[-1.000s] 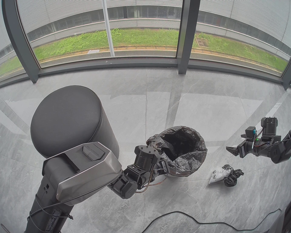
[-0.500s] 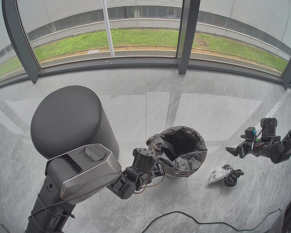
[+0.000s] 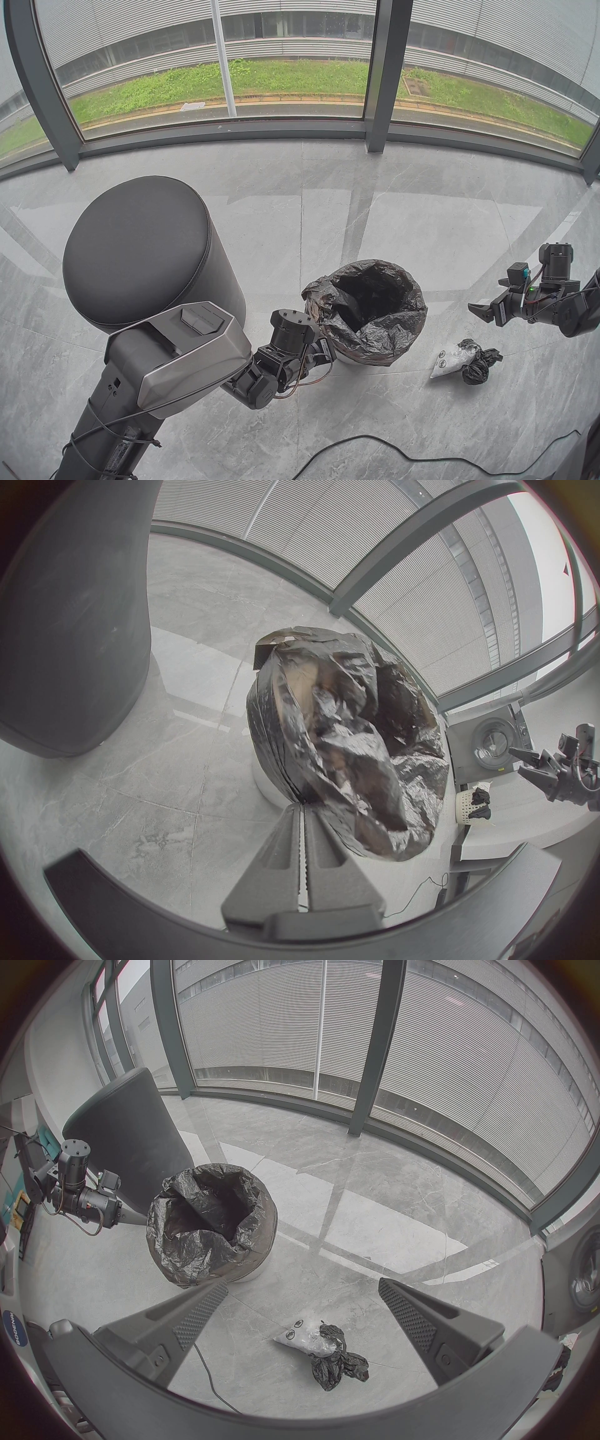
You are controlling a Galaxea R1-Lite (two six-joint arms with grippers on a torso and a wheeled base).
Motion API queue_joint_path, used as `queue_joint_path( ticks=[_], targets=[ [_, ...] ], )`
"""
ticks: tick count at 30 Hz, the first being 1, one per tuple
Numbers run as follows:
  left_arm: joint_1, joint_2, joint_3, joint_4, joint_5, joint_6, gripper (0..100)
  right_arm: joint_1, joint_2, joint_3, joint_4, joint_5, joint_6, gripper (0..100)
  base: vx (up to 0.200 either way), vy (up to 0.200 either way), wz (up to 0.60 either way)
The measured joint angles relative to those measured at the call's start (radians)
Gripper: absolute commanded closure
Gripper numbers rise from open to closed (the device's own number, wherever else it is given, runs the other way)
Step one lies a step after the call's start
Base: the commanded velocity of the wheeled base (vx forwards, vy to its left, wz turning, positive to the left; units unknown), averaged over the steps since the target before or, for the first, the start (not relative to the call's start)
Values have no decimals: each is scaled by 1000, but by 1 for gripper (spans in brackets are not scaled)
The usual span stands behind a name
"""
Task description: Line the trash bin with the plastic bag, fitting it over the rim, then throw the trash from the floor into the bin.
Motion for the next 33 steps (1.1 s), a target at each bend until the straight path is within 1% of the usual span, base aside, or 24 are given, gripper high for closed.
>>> queue_joint_path(
  ticks=[4,7,11,17,23,28,33],
  targets=[
    [13,25,-40,10,16,1,100,-6,5,0,0,2,0,0,0,0,0],
    [17,29,-41,37,42,0,100,-9,14,-2,0,5,-1,0,0,0,0],
    [18,4,-8,62,59,-1,100,-5,26,-9,0,7,-6,0,0,0,0],
    [6,-71,50,70,63,-4,100,7,33,-14,-7,10,-10,0,0,0,0],
    [-5,-108,64,70,64,-9,100,11,27,-7,-19,15,-10,0,0,0,0],
    [-7,-102,47,66,62,-7,100,6,18,0,-20,17,-10,0,0,0,0],
    [-5,-67,-13,66,61,-3,100,-1,12,9,-21,28,-12,0,0,0,0]
  ],
)
